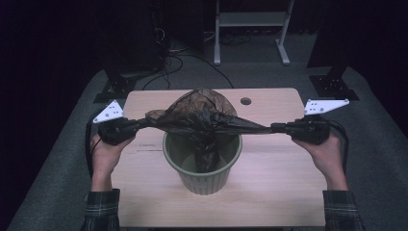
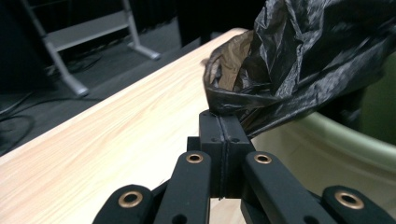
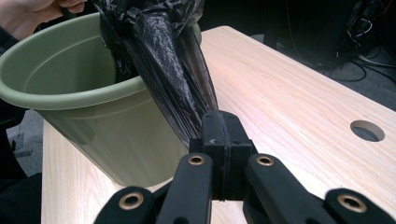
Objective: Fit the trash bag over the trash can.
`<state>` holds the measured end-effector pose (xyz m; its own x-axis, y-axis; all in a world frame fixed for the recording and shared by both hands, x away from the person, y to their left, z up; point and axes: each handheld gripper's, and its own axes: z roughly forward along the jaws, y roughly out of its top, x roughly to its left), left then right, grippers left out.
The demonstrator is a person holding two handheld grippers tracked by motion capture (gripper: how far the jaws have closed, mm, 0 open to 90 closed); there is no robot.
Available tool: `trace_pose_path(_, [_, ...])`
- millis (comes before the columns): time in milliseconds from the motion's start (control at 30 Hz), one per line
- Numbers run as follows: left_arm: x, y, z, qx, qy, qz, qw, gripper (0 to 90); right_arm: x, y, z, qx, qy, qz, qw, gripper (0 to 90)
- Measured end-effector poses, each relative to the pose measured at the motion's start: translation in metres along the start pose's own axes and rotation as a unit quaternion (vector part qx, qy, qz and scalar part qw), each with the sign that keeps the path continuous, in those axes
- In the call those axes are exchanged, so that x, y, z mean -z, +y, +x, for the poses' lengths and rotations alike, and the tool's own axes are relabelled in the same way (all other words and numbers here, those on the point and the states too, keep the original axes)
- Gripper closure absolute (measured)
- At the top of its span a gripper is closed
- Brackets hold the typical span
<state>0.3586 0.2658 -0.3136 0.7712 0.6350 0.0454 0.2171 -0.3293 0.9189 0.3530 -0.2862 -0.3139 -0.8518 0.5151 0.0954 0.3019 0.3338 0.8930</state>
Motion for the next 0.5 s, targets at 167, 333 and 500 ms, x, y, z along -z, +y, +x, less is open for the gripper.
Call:
trace_pose_path(167, [0.005, -0.002, 0.004, 0.014, -0.023, -0.027, 0.9993, 85.2, 0.004, 0.001, 0.001, 0.003, 0.003, -0.010, 0.9999, 81.8])
trace_pose_path(333, [0.005, -0.002, 0.005, 0.016, -0.064, -0.054, 0.9964, 76.1, 0.009, 0.006, 0.001, 0.001, 0.008, -0.040, 0.9992, 63.6])
trace_pose_path(500, [0.001, -0.001, 0.004, 0.018, -0.085, -0.064, 0.9942, 69.6, 0.010, 0.020, 0.005, 0.006, 0.014, -0.067, 0.9976, 50.6])
